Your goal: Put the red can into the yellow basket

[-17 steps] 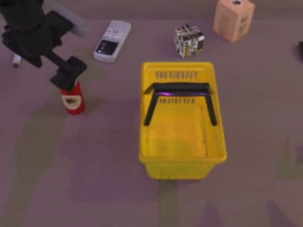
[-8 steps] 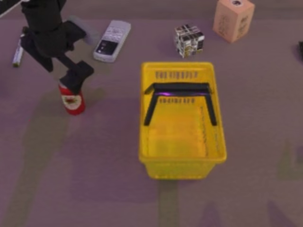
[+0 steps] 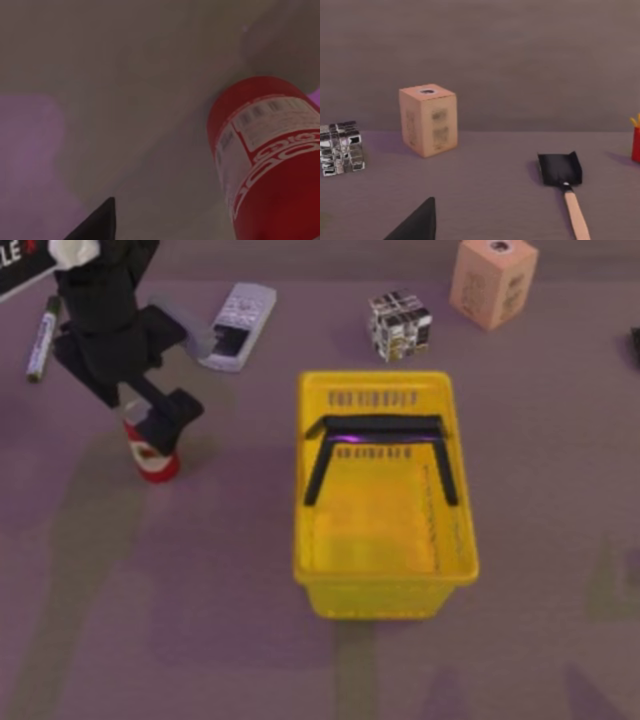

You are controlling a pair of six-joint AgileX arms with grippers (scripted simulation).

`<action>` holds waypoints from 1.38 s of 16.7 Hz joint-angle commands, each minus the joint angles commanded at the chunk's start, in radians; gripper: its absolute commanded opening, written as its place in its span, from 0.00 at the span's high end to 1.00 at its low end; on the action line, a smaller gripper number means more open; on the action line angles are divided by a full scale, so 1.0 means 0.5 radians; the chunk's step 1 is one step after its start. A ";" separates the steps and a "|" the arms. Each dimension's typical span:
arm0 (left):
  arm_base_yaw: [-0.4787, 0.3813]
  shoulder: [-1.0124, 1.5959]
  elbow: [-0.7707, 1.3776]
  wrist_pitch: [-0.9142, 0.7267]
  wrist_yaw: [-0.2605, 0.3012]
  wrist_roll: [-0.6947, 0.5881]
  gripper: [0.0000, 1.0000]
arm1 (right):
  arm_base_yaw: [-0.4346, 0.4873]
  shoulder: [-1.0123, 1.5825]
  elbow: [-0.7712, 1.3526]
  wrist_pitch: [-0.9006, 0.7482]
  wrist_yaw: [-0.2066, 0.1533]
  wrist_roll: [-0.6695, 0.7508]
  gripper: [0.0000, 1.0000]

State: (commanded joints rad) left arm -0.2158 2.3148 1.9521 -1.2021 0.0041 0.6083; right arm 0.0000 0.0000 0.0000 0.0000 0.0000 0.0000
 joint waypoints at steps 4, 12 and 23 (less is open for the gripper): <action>0.000 0.025 -0.119 0.134 0.000 0.001 0.00 | 0.000 0.000 0.000 0.000 0.000 0.000 0.00; 0.000 0.025 -0.119 0.134 0.000 0.001 0.45 | 0.000 0.000 0.000 0.000 0.000 0.000 0.00; 0.000 0.025 -0.119 0.134 0.000 0.001 1.00 | 0.000 0.000 0.000 0.000 0.000 0.000 0.00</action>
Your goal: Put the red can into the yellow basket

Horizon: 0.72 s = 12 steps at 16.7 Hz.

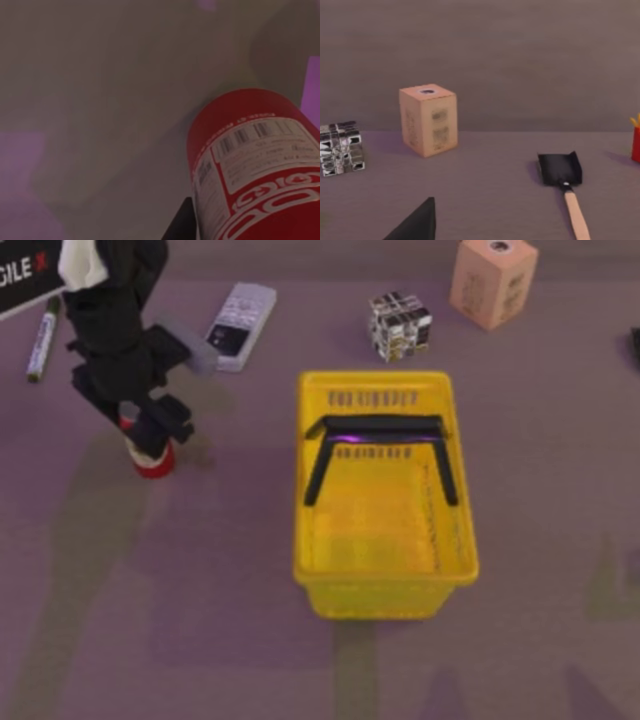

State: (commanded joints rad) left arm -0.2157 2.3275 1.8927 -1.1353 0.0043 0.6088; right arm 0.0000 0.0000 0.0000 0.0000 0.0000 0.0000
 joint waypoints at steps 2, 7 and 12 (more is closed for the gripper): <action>0.000 0.000 0.000 0.000 0.000 0.000 1.00 | 0.000 0.000 0.000 0.000 0.000 0.000 0.00; -0.001 -0.004 -0.005 0.020 0.016 -0.003 1.00 | 0.000 0.000 0.000 0.000 0.000 0.000 0.00; -0.031 -0.032 -0.097 0.415 0.320 -0.124 1.00 | 0.000 0.000 0.000 0.000 0.000 0.000 0.00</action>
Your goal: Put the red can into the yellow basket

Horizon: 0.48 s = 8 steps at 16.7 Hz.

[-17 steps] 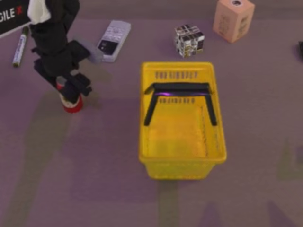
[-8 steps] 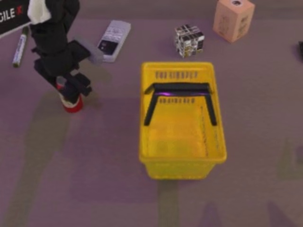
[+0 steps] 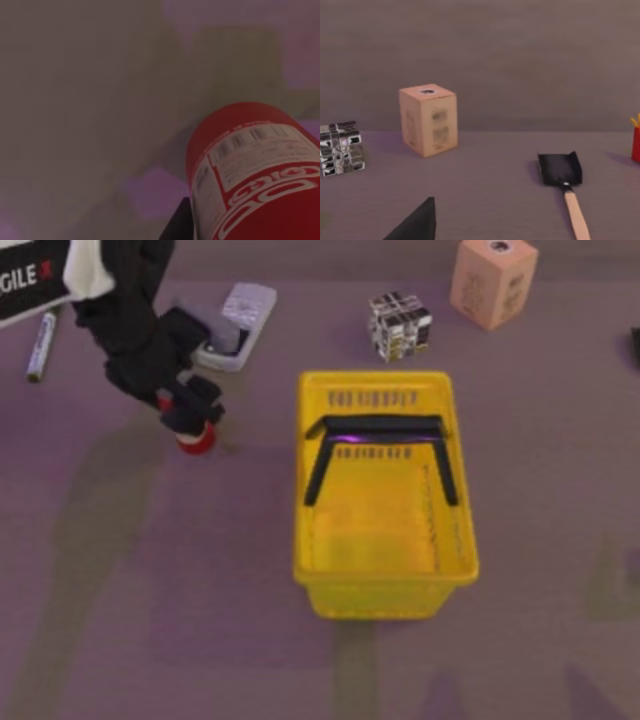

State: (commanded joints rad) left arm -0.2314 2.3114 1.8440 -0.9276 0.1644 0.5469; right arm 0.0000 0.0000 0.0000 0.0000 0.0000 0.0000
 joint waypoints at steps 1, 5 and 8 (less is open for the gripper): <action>-0.008 -0.011 -0.034 0.134 0.097 -0.041 1.00 | 0.000 0.000 0.000 0.000 0.000 0.000 0.00; -0.049 -0.060 -0.216 0.818 0.570 -0.248 1.00 | 0.000 0.000 0.000 0.000 0.000 0.000 0.00; -0.082 -0.109 -0.398 1.435 0.973 -0.437 1.00 | 0.000 0.000 0.000 0.000 0.000 0.000 0.00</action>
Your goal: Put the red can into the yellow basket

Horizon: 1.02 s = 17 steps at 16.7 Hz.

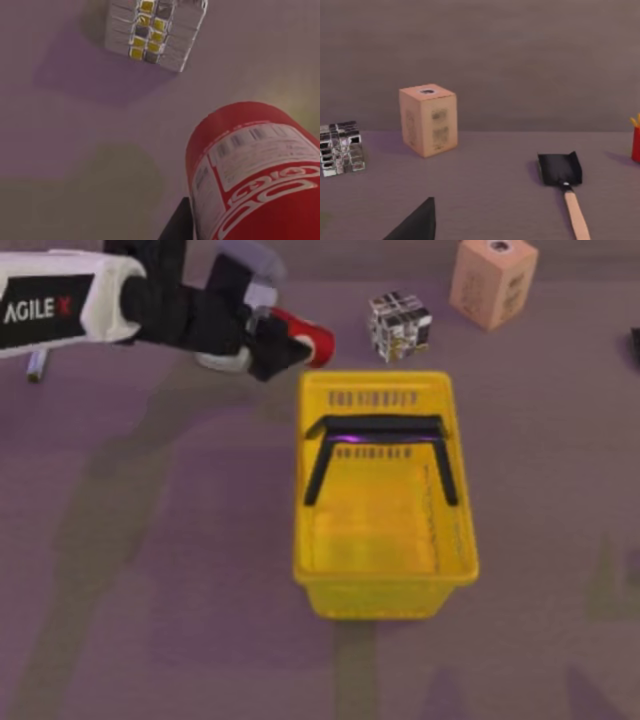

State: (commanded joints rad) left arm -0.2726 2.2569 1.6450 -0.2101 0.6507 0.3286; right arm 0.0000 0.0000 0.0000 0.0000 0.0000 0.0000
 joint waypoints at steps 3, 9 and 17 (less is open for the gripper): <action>-0.032 -0.073 -0.198 0.628 0.404 -0.195 1.00 | 0.000 0.000 0.000 0.000 0.000 0.000 0.00; -0.082 -0.254 -0.505 1.578 1.053 -0.489 1.00 | 0.000 0.000 0.000 0.000 0.000 0.000 0.00; -0.095 -0.333 -0.593 1.818 1.247 -0.567 1.00 | 0.000 0.000 0.000 0.000 0.000 0.000 0.00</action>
State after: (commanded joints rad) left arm -0.3200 2.0903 1.3486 0.6989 1.2743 0.0450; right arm 0.0000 0.0000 0.0000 0.0000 0.0000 0.0000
